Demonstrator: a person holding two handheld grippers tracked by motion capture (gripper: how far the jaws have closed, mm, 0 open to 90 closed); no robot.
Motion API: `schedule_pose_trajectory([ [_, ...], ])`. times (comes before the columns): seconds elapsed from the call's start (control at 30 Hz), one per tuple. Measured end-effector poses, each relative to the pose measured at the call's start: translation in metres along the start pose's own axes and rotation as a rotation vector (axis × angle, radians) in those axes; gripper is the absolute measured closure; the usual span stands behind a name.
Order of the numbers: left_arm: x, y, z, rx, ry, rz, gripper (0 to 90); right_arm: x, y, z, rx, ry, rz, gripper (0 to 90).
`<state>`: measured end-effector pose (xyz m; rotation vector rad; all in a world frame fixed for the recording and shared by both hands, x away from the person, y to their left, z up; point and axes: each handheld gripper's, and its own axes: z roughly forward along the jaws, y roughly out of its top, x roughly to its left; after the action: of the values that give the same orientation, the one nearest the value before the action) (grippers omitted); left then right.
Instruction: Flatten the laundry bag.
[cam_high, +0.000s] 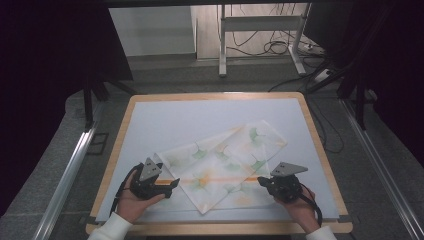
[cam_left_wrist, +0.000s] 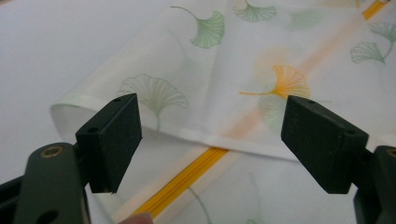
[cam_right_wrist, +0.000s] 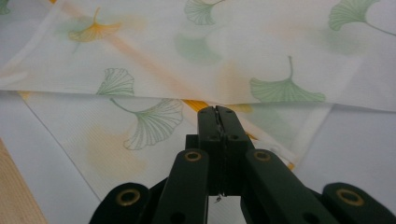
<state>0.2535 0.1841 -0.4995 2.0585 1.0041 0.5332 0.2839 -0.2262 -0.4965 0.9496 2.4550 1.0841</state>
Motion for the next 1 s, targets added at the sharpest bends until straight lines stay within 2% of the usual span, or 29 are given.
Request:
schedule_pose_trajectory([
  [0.17, -0.013, 0.005, 0.007, 0.014, -0.021, 0.037, 20.4, 0.004, 0.0, 0.007, 0.025, 0.017, -0.009, 89.1],
  [0.43, -0.026, 0.012, 0.015, 0.029, -0.055, 0.071, 20.4, 0.007, -0.002, 0.013, 0.062, 0.034, -0.016, 89.1],
  [0.73, -0.05, 0.022, 0.027, 0.041, -0.101, 0.113, 20.4, 0.011, -0.003, 0.017, 0.083, 0.042, -0.031, 89.1],
  [0.77, -0.055, 0.024, 0.032, 0.047, -0.112, 0.126, 20.4, 0.012, -0.003, 0.018, 0.09, 0.046, -0.035, 89.1],
  [1.0, -0.07, 0.029, 0.043, 0.067, -0.142, 0.155, 20.2, 0.011, -0.005, 0.02, 0.103, 0.053, -0.027, 89.1],
])
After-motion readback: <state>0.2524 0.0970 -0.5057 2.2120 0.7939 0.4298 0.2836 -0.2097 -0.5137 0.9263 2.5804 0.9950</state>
